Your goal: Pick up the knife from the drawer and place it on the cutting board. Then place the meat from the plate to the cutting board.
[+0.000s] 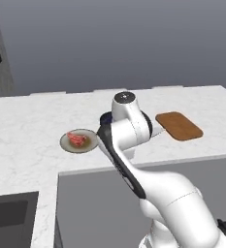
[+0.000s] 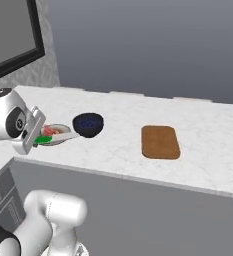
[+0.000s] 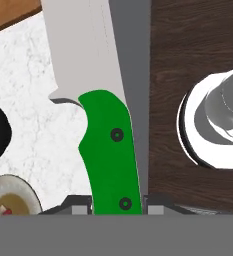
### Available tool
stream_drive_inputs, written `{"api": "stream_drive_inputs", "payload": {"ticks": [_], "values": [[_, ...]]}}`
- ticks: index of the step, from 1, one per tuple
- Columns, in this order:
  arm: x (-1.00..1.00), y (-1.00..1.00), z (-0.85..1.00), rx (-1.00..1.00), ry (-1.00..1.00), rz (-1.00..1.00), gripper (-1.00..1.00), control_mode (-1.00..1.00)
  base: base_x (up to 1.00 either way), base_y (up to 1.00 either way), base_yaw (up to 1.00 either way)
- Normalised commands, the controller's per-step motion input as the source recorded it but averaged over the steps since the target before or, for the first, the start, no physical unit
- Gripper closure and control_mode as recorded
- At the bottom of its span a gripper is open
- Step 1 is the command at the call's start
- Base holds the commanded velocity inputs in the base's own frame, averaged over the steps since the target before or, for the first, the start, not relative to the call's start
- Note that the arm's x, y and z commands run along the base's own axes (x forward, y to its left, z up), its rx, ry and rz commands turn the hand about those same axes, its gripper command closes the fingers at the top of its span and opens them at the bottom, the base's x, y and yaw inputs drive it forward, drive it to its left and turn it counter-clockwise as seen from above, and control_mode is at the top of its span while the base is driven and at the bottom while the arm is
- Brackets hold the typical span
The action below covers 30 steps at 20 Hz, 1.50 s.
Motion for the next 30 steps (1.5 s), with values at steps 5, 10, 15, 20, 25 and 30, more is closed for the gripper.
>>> {"api": "stream_drive_inputs", "payload": {"ticks": [5,10,15,20,25,30], "values": [[0.00,0.00,0.00,0.00,0.00,0.00,1.00,1.00,0.40,0.00,-0.08],[0.00,0.00,0.00,0.00,0.00,0.00,1.00,1.00,0.59,0.00,-0.02],[0.00,-0.10,0.00,0.02,0.00,0.00,1.00,-1.00,0.15,-0.10,0.00],[0.18,-0.96,0.00,0.13,0.03,0.00,1.00,-1.00,0.00,0.00,0.00],[0.60,-1.00,0.08,0.13,0.11,0.00,1.00,-1.00,0.00,0.00,0.00],[0.69,-1.00,0.00,0.10,0.10,0.00,1.00,-1.00,0.00,0.00,0.00]]}}
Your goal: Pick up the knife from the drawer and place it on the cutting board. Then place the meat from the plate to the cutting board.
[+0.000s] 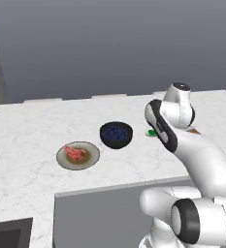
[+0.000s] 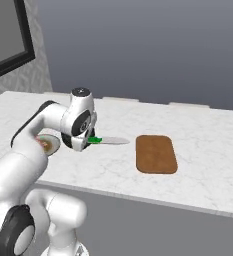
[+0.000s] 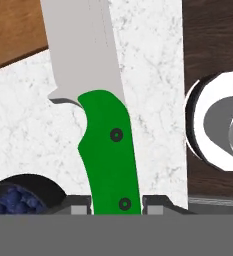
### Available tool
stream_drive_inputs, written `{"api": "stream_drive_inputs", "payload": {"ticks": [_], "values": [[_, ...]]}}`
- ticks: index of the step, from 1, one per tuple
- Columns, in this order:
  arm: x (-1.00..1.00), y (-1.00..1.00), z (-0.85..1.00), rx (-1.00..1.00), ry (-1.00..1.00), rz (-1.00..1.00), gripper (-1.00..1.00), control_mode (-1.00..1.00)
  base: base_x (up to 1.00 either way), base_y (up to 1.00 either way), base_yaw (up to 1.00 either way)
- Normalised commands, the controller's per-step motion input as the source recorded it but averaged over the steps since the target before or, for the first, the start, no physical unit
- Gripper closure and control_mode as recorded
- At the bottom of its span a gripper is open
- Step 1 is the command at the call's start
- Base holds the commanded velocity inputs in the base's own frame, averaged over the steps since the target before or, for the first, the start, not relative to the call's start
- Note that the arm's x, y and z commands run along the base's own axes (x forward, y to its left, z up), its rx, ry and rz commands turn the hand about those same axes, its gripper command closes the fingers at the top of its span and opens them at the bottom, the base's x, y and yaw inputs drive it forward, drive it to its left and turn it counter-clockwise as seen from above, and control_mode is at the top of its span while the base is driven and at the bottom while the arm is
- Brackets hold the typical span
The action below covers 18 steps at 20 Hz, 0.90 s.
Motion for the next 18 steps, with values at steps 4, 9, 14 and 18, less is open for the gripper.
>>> {"api": "stream_drive_inputs", "payload": {"ticks": [4,9,14,18], "values": [[0.73,-0.93,-0.21,0.02,0.15,-0.01,1.00,-1.00,0.00,0.00,0.00],[0.68,-1.00,0.05,0.04,0.22,-0.02,1.00,-1.00,0.00,0.00,0.00],[0.78,-0.59,-0.03,0.00,0.23,-0.01,1.00,-1.00,0.00,0.00,0.00],[0.55,-0.45,-0.24,0.00,0.14,0.00,1.00,-1.00,0.00,0.00,0.00]]}}
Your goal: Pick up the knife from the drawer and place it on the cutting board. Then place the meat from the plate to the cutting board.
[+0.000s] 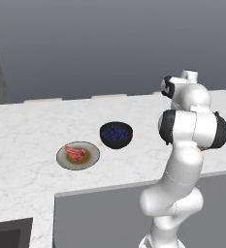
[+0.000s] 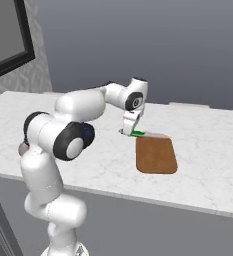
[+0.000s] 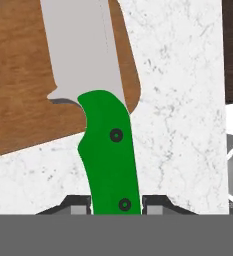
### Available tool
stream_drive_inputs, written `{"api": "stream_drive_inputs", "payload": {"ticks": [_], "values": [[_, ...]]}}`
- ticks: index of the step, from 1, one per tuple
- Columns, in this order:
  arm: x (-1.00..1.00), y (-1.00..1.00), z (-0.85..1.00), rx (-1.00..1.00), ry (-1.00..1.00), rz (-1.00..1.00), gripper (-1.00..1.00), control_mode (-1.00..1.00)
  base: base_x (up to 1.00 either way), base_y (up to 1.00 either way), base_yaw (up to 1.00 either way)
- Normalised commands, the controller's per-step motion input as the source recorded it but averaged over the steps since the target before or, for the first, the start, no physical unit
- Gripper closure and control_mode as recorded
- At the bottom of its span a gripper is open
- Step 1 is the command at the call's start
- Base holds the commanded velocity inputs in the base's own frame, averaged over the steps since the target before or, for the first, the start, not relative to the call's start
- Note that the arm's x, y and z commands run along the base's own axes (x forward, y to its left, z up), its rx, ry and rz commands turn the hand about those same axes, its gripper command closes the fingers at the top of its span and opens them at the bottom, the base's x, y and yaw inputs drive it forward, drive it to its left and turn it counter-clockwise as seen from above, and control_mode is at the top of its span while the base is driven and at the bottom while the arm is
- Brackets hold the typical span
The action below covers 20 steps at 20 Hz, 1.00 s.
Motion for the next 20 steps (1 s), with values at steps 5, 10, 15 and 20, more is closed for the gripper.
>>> {"api": "stream_drive_inputs", "payload": {"ticks": [5,10,15,20], "values": [[0.34,-0.42,-0.61,0.00,0.11,0.02,1.00,-1.00,0.00,0.00,0.00],[0.42,-0.28,-0.82,0.00,0.06,0.05,1.00,-1.00,0.00,0.00,0.00],[0.64,-0.19,-0.64,0.01,0.02,0.08,1.00,-1.00,0.00,0.00,0.00],[0.05,0.01,-0.63,0.01,-0.14,0.04,1.00,-1.00,0.00,0.00,0.00]]}}
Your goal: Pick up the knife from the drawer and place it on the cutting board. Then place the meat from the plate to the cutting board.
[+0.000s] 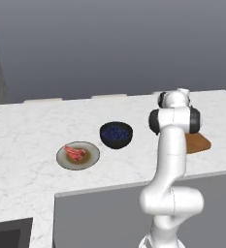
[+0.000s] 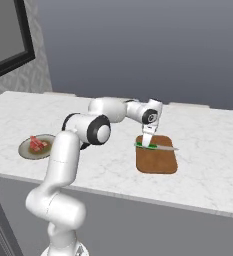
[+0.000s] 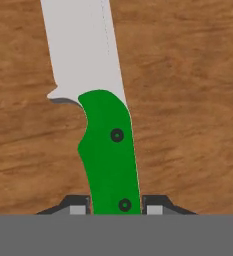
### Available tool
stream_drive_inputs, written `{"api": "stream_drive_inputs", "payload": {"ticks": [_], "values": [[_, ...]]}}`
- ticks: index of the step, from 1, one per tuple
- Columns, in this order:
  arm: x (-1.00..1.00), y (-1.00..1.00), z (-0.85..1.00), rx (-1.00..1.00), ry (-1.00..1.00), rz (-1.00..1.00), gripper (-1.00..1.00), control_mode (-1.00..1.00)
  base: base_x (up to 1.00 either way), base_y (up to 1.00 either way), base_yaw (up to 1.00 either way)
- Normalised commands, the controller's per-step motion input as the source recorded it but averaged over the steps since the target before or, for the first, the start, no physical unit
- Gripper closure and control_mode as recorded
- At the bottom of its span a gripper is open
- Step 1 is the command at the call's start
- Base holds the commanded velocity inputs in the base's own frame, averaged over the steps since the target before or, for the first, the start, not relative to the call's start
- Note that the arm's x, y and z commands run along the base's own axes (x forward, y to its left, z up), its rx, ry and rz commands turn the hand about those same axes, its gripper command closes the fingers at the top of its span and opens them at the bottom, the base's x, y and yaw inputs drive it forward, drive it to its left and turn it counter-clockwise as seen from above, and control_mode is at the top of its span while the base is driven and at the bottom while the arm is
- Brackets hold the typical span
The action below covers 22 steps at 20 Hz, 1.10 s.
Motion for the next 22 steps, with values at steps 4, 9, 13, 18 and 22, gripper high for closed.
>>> {"api": "stream_drive_inputs", "payload": {"ticks": [4,9,13,18,22], "values": [[-0.02,0.00,-0.54,0.01,-0.22,0.01,1.00,-1.00,0.00,0.00,0.00],[-0.01,0.11,-0.44,0.00,-0.17,0.00,-1.00,-1.00,0.00,0.00,0.00],[-0.01,0.13,0.07,0.00,-0.12,0.01,-1.00,-1.00,0.00,0.00,0.00],[-0.07,0.01,0.80,0.00,-0.19,0.01,-1.00,-1.00,0.00,0.00,0.00],[-0.26,0.28,0.98,-0.07,-0.18,0.08,-1.00,-1.00,0.00,0.00,0.00]]}}
